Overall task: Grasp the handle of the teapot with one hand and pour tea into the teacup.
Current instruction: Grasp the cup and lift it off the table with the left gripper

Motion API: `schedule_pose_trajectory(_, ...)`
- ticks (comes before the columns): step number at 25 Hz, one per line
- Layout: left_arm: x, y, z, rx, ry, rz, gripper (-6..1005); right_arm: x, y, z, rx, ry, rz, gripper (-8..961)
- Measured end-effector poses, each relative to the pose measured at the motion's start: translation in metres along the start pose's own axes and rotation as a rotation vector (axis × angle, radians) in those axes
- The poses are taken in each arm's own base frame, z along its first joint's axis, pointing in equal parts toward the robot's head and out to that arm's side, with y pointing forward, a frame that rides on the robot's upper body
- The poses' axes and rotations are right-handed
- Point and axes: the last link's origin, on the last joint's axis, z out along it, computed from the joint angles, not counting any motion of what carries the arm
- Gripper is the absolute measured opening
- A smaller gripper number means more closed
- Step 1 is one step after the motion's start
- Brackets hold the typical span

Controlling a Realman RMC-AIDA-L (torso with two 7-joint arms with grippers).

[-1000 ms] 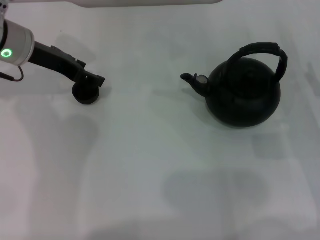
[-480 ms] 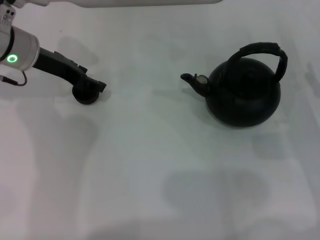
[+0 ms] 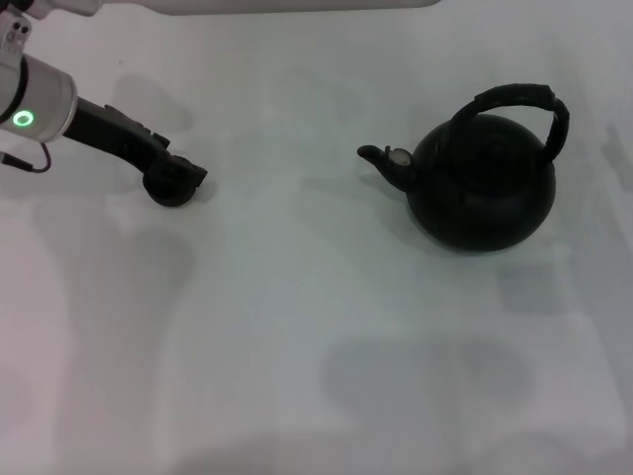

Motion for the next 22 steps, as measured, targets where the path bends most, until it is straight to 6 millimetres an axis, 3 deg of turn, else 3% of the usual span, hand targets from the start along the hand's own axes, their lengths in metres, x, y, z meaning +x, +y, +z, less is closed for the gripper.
schedule_pose_trajectory(22, -0.0035, 0.0022, 0.0077, 0.003, -0.04, -0.01, 784, -0.0001, -0.0003, 0.0001, 0.001, 0.0, 0.0, 876)
